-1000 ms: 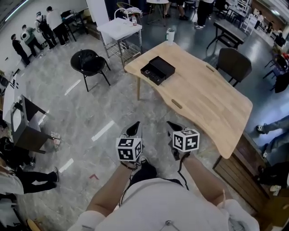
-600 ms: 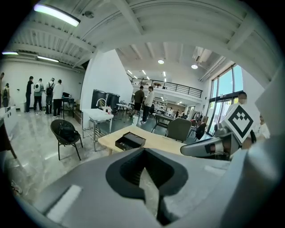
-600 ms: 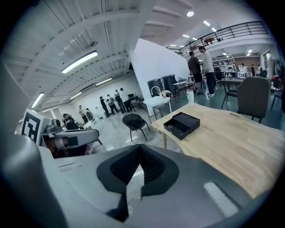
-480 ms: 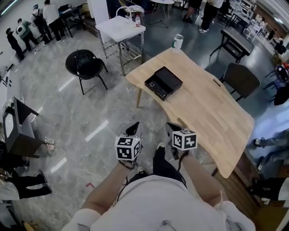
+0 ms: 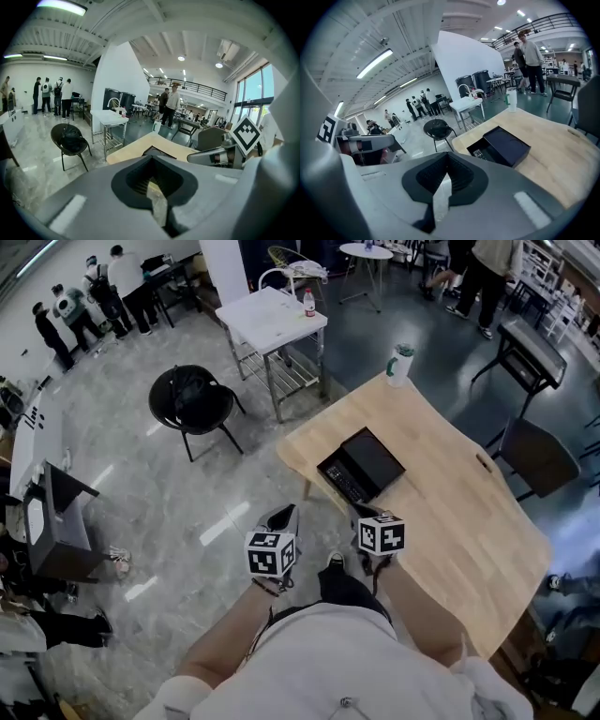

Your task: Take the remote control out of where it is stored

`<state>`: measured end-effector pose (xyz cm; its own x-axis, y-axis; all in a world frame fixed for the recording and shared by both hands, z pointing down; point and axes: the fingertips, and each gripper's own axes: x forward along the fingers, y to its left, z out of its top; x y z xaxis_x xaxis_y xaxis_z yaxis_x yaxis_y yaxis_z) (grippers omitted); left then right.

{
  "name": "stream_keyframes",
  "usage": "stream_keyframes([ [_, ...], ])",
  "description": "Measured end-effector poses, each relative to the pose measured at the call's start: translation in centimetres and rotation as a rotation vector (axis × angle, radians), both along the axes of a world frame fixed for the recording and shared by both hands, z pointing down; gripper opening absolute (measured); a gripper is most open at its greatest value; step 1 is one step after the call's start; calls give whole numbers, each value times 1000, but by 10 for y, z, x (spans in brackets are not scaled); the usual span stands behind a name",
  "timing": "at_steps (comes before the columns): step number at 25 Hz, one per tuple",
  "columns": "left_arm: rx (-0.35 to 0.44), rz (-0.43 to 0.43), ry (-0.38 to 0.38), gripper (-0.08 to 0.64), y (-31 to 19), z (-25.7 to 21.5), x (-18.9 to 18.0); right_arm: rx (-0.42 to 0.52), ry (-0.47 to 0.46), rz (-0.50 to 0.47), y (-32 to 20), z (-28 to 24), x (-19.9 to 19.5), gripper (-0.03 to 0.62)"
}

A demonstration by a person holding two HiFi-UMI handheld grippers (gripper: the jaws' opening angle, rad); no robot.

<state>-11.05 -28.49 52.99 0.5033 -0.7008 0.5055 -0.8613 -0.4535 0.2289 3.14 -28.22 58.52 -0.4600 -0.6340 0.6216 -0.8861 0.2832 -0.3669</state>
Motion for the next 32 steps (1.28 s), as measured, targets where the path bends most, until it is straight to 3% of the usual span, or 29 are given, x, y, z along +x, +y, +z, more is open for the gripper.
stream_keyframes([
  [8,-58,-3,-32,1,-113,15,41,-82,9,-74,-108,41,20,28],
  [19,-202,92,-64,2,-184,78,58,-286,122,-138,-158,157,30,29],
  [21,-228,102,-72,1,-189,92,58,-318,145,-168,-166,184,32,104],
  [25,-284,89,-98,1,-202,122,44,-368,191,-211,-184,228,31,191],
  [32,-364,18,-139,1,-204,154,9,-456,342,-311,-181,289,26,263],
])
